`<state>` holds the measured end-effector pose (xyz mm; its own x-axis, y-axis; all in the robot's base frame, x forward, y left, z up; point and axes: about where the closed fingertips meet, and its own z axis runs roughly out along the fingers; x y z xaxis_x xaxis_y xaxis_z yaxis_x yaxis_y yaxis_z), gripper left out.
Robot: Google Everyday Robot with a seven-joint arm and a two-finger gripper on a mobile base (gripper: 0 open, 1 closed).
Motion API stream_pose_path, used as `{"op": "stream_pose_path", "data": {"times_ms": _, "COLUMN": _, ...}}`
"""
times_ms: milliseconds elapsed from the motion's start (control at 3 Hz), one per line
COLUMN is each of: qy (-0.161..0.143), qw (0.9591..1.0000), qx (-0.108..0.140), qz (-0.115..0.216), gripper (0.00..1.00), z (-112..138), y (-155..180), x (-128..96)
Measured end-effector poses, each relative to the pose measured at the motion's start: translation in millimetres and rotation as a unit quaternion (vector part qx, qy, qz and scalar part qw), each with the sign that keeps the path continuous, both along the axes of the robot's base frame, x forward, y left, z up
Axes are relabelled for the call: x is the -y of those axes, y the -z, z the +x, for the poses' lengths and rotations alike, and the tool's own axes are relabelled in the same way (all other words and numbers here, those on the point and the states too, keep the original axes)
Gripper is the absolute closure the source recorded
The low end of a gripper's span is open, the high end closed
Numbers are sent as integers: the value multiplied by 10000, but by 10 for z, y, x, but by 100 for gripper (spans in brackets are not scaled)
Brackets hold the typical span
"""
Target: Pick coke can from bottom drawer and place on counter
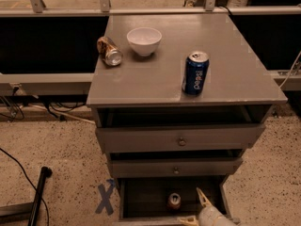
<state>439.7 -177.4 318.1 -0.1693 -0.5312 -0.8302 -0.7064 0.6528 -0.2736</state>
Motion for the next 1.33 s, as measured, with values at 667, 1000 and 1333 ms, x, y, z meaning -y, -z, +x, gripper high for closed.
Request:
{"op": "stream_pose_path", "data": {"times_ms": 667, "qy": 117, "qw": 9991, "qx": -289, "qz": 287, "gripper": 19, "z": 113, "y": 416, "x": 61}}
{"op": "stream_pose_path", "data": {"times_ms": 1000, "qy": 51, "qw": 9983, "qx": -407, "qz": 423, "gripper": 19, "z": 220, "y": 581, "x": 41}}
{"op": "stream_pose_path", "data": {"times_ms": 1333, "qy": -80, "qw": 9962, "qx": -574, "qz": 657, "gripper": 23, "z": 350, "y": 766, "x": -18}}
